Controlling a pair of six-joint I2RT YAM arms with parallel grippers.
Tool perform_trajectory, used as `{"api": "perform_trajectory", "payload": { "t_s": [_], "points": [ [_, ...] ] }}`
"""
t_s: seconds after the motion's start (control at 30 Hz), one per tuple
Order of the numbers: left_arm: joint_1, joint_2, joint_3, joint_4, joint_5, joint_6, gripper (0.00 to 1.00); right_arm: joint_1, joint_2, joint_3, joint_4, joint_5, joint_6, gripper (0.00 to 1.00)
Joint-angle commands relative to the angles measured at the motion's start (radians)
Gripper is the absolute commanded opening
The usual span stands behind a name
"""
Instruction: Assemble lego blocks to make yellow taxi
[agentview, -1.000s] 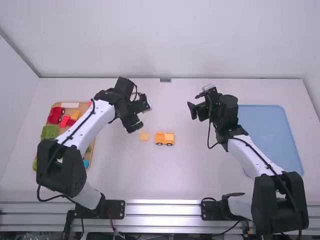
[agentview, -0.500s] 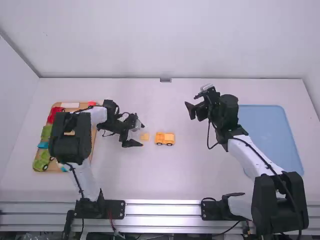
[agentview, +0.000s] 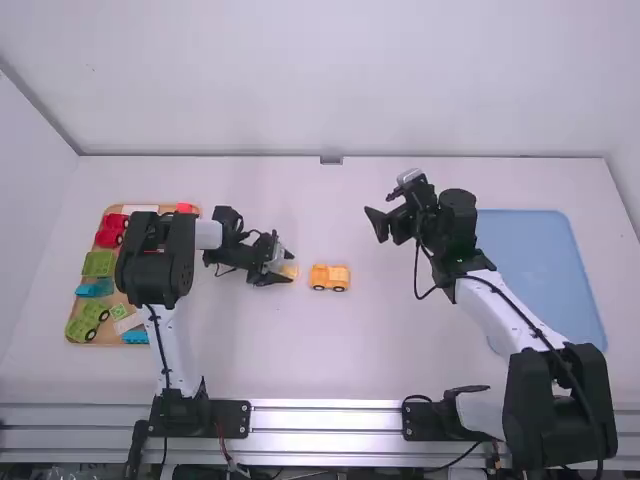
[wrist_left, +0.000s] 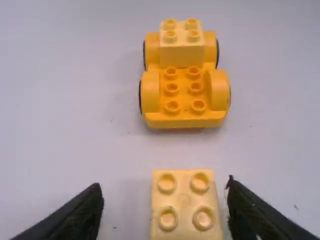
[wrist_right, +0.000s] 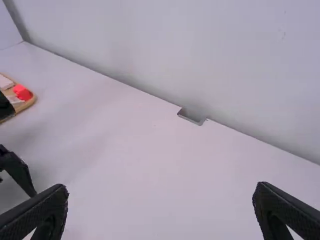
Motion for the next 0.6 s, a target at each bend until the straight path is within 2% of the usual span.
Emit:
{"api": "perform_trajectory", "payload": {
  "t_s": [0.0,0.13,0.2,0.4,0.47,0.57],
  "points": [
    [0.009,0.013,-0.030,-0.007,-0.004,-0.045,0.58,0.003,-0.023,-0.001,0.003,-0.020,0.002,0.99],
    [0.004,0.013,-0.055,0.009,-0.018,-0.045,0.61,0.003,-0.023,-0.001,0.003,-0.018,0.002,0.98],
    [0.002,0.013,-0.072,0.039,-0.031,-0.047,0.59,0.003,-0.023,-0.001,0.003,-0.020,0.002,0.99],
    [0.016,0.013,-0.084,0.057,-0.038,-0.046,0.45,0.002,-0.023,-0.001,-0.005,-0.016,0.002,0.98],
    [0.020,0.013,-0.084,0.057,-0.058,-0.046,0.46,0.002,-0.023,-0.001,-0.008,0.002,0.002,0.99],
    [0.039,0.013,-0.078,0.037,-0.090,-0.046,0.54,0.002,-0.023,-0.001,-0.009,0.081,0.002,0.99]
  ]
}}
